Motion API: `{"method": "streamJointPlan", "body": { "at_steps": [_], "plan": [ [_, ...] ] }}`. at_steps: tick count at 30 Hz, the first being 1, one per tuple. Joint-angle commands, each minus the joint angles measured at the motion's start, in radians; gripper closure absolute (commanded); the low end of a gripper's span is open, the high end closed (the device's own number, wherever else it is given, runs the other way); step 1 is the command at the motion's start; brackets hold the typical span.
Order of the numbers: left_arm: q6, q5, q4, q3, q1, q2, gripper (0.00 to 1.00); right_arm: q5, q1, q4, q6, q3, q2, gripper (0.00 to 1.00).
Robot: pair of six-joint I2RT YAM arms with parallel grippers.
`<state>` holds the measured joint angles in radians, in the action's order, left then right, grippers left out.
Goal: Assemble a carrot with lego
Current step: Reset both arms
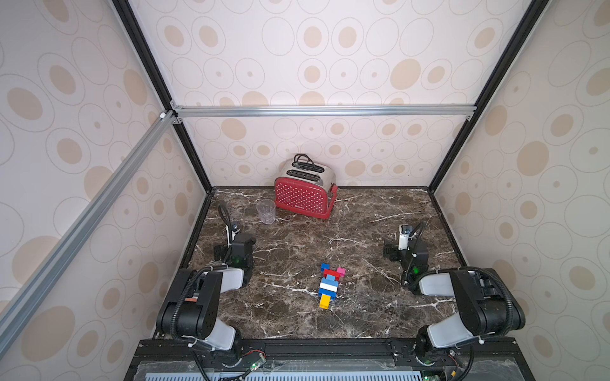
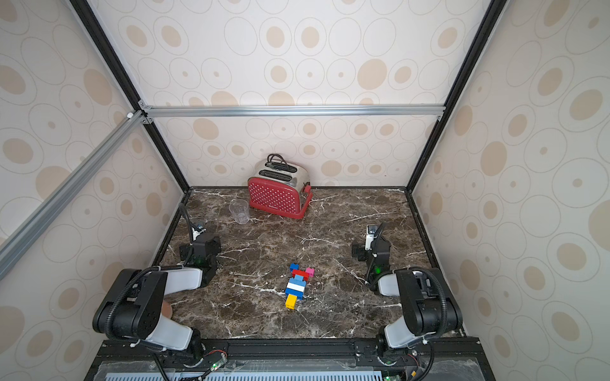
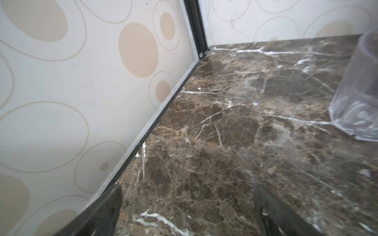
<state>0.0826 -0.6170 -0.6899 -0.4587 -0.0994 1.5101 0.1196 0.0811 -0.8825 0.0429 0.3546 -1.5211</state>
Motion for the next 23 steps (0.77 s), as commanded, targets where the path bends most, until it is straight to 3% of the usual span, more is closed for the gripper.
{"method": "streamJointPlan", "body": {
  "at_steps": [1,6,23],
  "plan": [
    [-0.023,0.103,-0.123,0.035,0.025,-0.018,0.01,-0.015,-0.001,-0.032,0.01,-0.005,-0.005,0.0],
    [-0.031,0.161,-0.138,0.042,0.036,-0.014,0.01,-0.023,-0.001,-0.041,0.012,-0.01,-0.004,0.0],
    [-0.03,0.173,-0.142,0.043,0.04,-0.008,0.01,-0.029,-0.001,-0.034,0.017,-0.005,-0.004,0.0]
  ]
}}
